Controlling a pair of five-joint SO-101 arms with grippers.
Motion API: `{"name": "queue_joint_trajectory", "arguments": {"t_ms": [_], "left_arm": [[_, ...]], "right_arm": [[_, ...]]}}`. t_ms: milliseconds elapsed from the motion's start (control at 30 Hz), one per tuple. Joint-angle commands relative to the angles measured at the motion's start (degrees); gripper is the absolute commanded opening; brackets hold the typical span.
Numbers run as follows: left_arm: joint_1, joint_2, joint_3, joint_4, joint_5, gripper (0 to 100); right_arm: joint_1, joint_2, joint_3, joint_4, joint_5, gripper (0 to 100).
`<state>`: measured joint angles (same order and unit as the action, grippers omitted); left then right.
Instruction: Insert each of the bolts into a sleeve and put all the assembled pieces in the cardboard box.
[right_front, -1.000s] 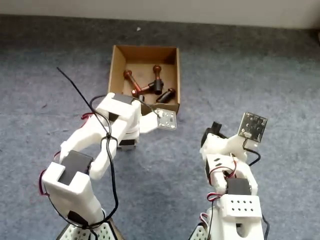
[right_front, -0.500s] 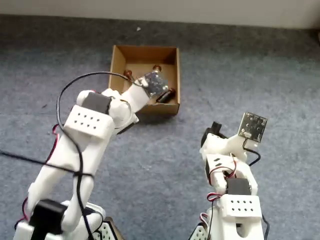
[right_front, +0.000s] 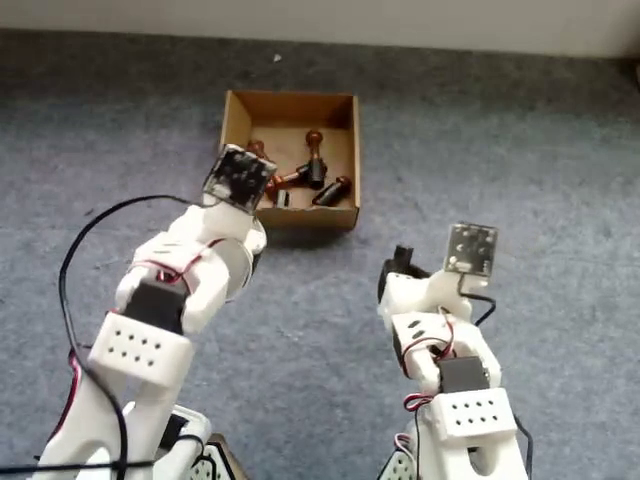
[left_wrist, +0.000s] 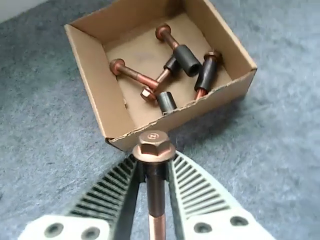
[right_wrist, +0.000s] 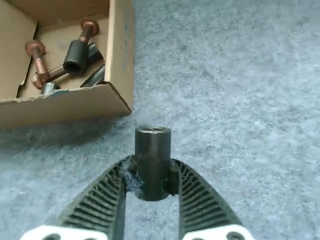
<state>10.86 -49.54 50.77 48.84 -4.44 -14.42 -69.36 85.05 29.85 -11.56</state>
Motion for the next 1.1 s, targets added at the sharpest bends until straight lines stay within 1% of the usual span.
{"name": "queue_joint_trajectory", "arguments": {"t_ms": [0,100,167,267,367,467,567,633,733,933,1067], "left_arm": [[0.84,-8.75,4.44,-6.59,6.95,1],[0.84,-11.56,6.2,-10.11,10.29,1],[1.1,-12.35,6.29,-11.87,11.08,1],[4.09,-12.7,6.29,-14.77,11.16,1],[6.73,-12.79,6.29,-16.7,13.27,1],[6.99,-12.79,6.2,-16.97,16.44,1],[7.25,-12.88,5.41,-16.97,18.9,1],[7.43,-12.88,4.44,-16.79,19.16,1],[7.52,-12.88,2.77,-16.88,19.16,1],[11.82,-12.97,2.77,-16.44,19.16,1],[11.21,-18.42,3.12,-13.63,19.16,1]], "right_arm": [[-3.65,-1.36,0.4,-0.92,3.16,0.5],[-4.97,-1.36,0.66,-0.92,3.16,0.5],[-5.41,-1.36,0.57,-0.92,3.16,0.5],[-8.22,-4.44,0.92,-0.66,3.16,0.5],[-11.65,-13.41,3.47,1.36,3.16,0.5],[-13.05,-25.71,8.22,3.74,3.25,0.5],[-13.76,-36.7,13.67,6.11,8.09,0.5],[-15.08,-35.91,16.66,6.11,9.58,0.5],[-17.36,-33.36,17.19,4.35,9.85,0.5],[-23.69,-35.91,17.45,3.91,10.02,0.5],[-28.62,-35.74,17.54,3.12,10.02,0.5]]}}
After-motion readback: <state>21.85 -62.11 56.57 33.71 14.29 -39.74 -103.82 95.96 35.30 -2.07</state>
